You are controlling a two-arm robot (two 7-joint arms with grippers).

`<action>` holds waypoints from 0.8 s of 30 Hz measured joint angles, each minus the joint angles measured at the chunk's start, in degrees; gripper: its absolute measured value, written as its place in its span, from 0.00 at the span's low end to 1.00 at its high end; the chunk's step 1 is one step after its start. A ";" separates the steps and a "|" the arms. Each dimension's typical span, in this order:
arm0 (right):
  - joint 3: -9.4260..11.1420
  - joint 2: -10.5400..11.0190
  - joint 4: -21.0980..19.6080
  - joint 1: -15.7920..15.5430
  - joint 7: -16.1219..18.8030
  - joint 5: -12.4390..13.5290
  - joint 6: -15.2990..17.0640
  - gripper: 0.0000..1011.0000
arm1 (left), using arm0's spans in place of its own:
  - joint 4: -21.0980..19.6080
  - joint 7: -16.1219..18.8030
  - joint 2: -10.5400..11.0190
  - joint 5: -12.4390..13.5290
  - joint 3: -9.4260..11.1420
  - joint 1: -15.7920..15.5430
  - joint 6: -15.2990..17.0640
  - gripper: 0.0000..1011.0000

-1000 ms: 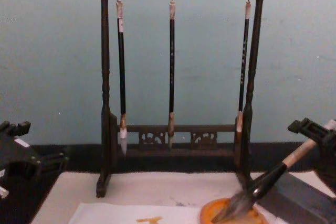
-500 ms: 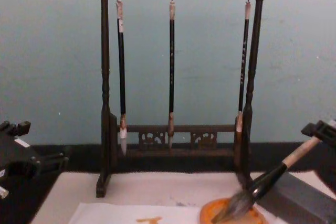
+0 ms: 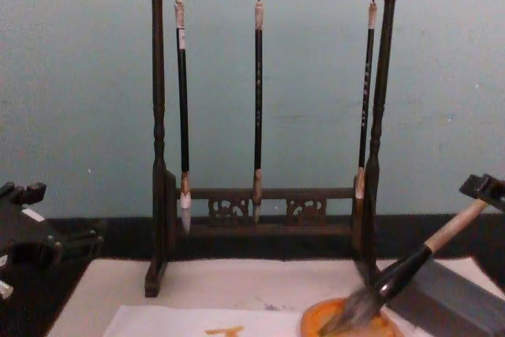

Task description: Pick up the brush from the inkstone, write on the paper, then place the brush back to its original position.

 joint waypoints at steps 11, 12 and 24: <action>-6.22 0.94 -0.55 2.10 -7.34 -21.13 -4.85 0.99 | 0.00 0.00 0.00 0.00 0.00 0.00 0.00 1.00; -7.17 1.11 -0.38 2.43 -8.28 -23.93 -5.01 0.99 | 0.01 0.00 0.00 0.00 0.00 0.00 0.00 1.00; -11.74 1.13 2.23 3.94 -13.46 -39.32 -5.80 0.99 | 0.00 0.00 0.00 0.00 0.00 0.00 0.00 1.00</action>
